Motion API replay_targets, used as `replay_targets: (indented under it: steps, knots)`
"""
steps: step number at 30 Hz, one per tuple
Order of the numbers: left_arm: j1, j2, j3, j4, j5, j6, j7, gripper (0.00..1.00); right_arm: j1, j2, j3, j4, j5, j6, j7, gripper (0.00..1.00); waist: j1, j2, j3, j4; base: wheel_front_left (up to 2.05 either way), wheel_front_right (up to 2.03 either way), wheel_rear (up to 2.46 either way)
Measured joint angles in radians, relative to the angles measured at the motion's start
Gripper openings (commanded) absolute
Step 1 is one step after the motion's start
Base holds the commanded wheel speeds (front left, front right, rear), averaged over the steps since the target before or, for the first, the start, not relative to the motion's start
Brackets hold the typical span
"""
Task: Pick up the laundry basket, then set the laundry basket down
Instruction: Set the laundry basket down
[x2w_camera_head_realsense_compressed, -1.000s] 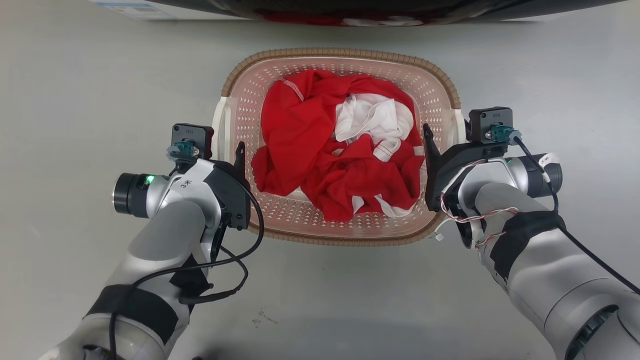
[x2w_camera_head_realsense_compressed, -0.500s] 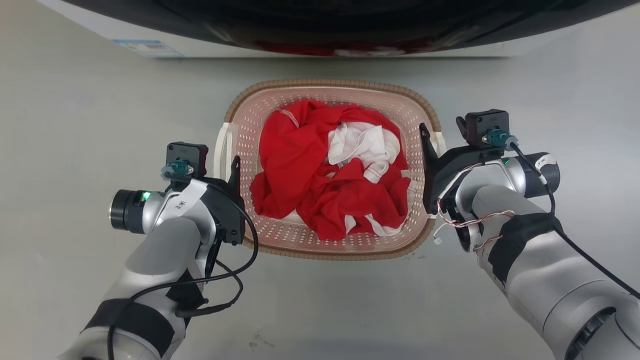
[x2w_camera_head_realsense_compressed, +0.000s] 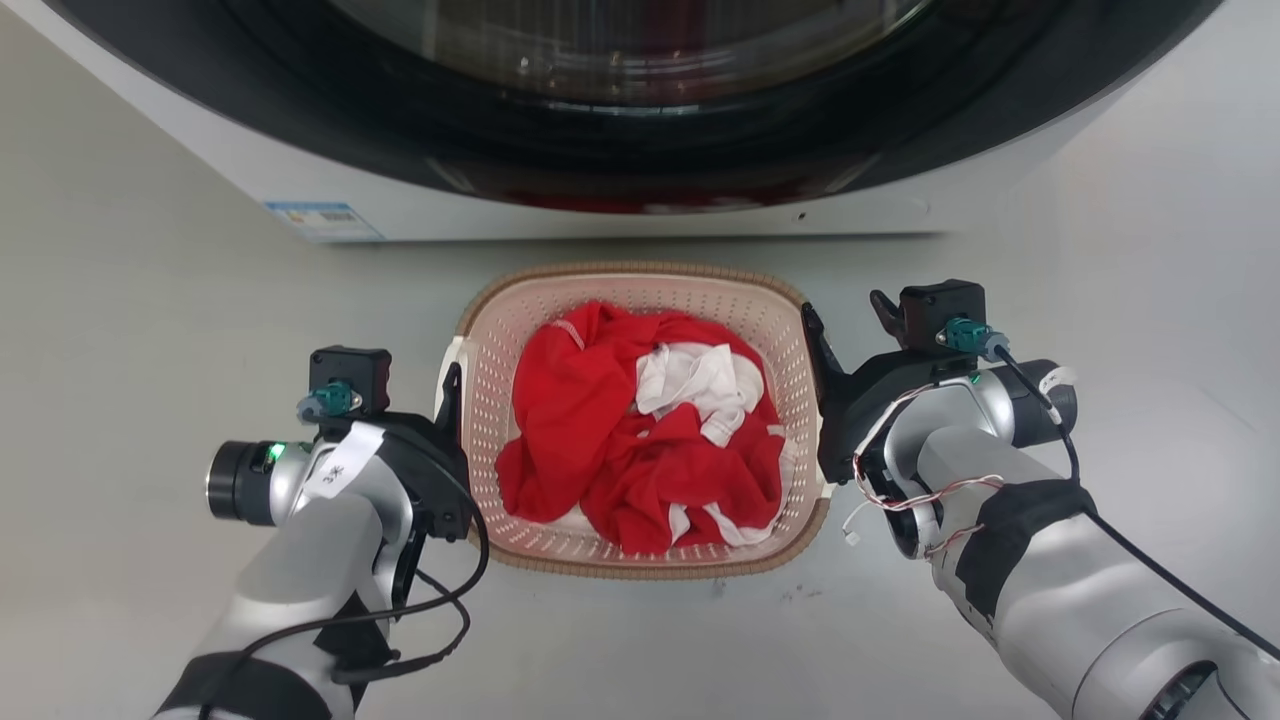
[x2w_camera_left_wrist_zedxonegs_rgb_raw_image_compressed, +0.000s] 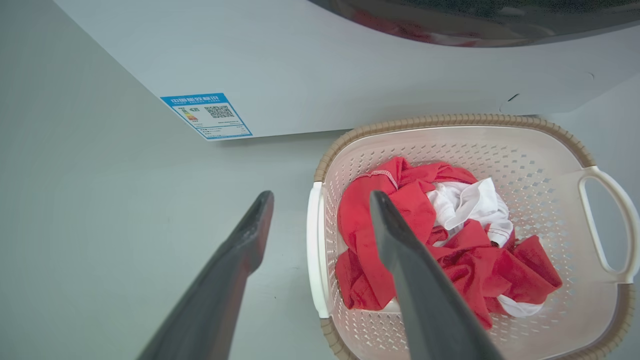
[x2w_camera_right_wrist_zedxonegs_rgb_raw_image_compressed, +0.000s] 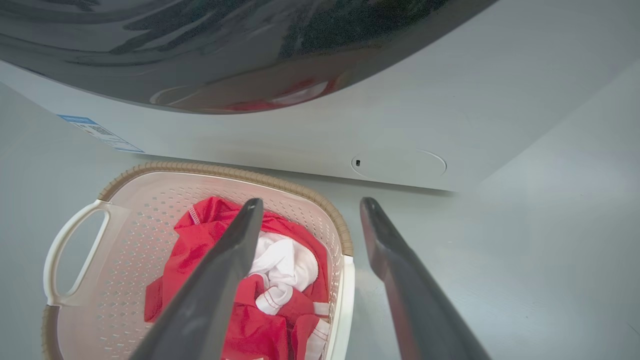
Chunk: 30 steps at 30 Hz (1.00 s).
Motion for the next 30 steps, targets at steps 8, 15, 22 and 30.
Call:
replay_targets:
  steps: [8, 15, 22, 30]
  knots:
    - [0.101, 0.040, 0.058, -0.095, 0.000, 0.030, 0.000, 1.00, 0.070, 0.001, -0.075, -0.062, -0.001, 0.000, 0.000, 1.00, 0.0001, 0.0000, -0.116, -0.016, 0.00, 0.00, 0.00]
    - [0.217, 0.056, 0.087, -0.198, 0.027, 0.064, 0.000, 1.00, 0.196, -0.017, -0.140, -0.129, -0.020, -0.001, 0.000, 1.00, 0.0000, 0.0000, -0.220, -0.026, 0.00, 0.00, 0.00]
    - [0.344, 0.091, 0.144, -0.324, 0.070, 0.089, 0.000, 1.00, 0.318, -0.038, -0.210, -0.243, -0.074, -0.006, 0.000, 1.00, 0.0000, 0.0000, -0.317, -0.036, 0.00, 0.00, 0.00]
    - [0.489, 0.113, 0.217, -0.500, 0.125, 0.106, 0.000, 1.00, 0.440, -0.076, -0.308, -0.402, -0.154, -0.010, 0.000, 1.00, 0.0001, -0.0001, -0.389, -0.057, 0.00, 0.00, 0.00]
